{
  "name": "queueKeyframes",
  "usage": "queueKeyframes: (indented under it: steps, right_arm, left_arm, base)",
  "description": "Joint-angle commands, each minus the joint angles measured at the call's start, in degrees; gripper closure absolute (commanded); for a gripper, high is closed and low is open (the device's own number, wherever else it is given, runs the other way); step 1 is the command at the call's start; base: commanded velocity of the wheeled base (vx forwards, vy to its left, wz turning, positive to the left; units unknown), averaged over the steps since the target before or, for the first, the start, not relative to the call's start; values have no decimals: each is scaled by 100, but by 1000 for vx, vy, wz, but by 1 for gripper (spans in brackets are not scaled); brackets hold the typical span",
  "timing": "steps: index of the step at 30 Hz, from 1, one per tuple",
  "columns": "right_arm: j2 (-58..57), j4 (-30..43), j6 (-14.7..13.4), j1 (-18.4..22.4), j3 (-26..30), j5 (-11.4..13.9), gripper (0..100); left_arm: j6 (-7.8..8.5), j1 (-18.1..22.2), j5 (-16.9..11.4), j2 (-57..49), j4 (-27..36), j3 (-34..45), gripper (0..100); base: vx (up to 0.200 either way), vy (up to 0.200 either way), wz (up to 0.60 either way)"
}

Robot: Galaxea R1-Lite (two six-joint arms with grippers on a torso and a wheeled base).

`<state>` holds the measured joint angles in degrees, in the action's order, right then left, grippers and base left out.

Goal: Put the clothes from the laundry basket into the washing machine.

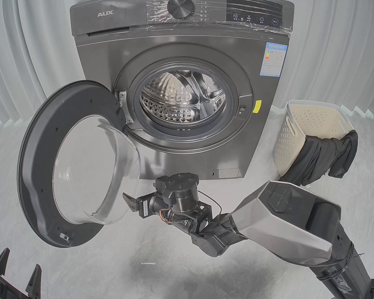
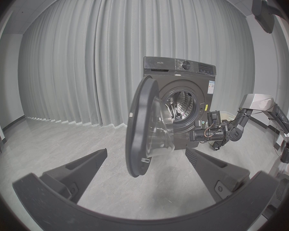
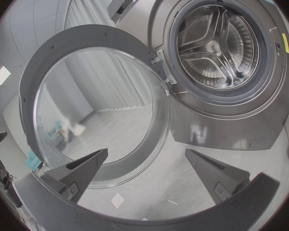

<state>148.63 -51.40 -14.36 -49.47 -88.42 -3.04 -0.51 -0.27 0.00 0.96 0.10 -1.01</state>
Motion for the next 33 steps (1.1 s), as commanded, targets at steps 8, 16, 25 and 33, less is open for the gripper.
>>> queueKeyframes:
  steps: [8,16,25,33]
  right_arm:
    - [-238,-64,-208,-63,132,-162,0]
    - [-2444,-327,21,403,2364,-250,0]
    - [-5634,-916,663,1449,5353,-215,0]
    - [-7682,-846,1076,2275,6891,-241,0]
  left_arm:
    - [-2,0,0,-96,-1,92,0]
    - [-10,0,0,-96,-1,92,0]
    - [-10,0,0,-96,-1,92,0]
    - [-19,0,-9,-96,-1,92,0]
  base:
    - [0,0,0]
    - [0,0,0]
    - [0,0,0]
    - [0,0,0]
